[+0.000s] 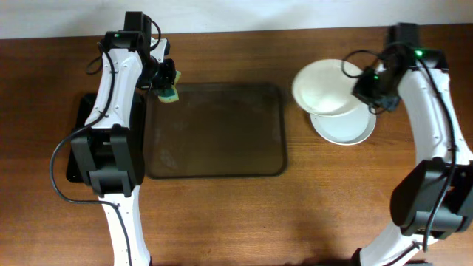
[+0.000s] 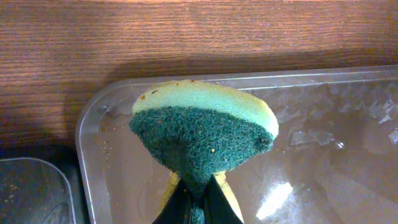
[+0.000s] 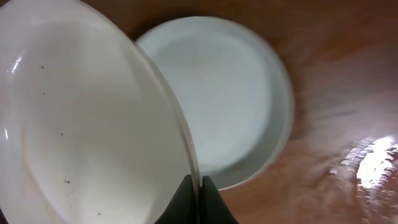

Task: Clean dirty plates on tray and stack at the side
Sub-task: 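Carry the white plate right and stack it on the plate pile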

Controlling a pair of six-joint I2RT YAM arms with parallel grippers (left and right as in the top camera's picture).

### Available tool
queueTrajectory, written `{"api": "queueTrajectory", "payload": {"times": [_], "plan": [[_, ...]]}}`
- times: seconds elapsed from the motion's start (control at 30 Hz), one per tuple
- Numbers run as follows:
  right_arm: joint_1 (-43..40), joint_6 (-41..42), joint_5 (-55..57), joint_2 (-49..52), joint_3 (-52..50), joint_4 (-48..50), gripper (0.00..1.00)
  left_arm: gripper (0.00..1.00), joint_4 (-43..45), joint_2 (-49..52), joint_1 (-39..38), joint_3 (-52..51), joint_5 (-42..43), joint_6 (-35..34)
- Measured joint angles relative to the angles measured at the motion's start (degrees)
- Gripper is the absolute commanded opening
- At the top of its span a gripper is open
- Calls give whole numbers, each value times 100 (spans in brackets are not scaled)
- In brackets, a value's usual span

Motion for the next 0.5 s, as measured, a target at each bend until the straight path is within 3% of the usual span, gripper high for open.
{"api": "queueTrajectory", "payload": {"times": [0.33,0.5], "plan": [[-372,44,291,-22,-1742,1641,4,4,-24,0,0,-2,-2,0],[-492,160,328,-22,-1941,1694,4,4,-33,0,0,-2,-2,0]]}}
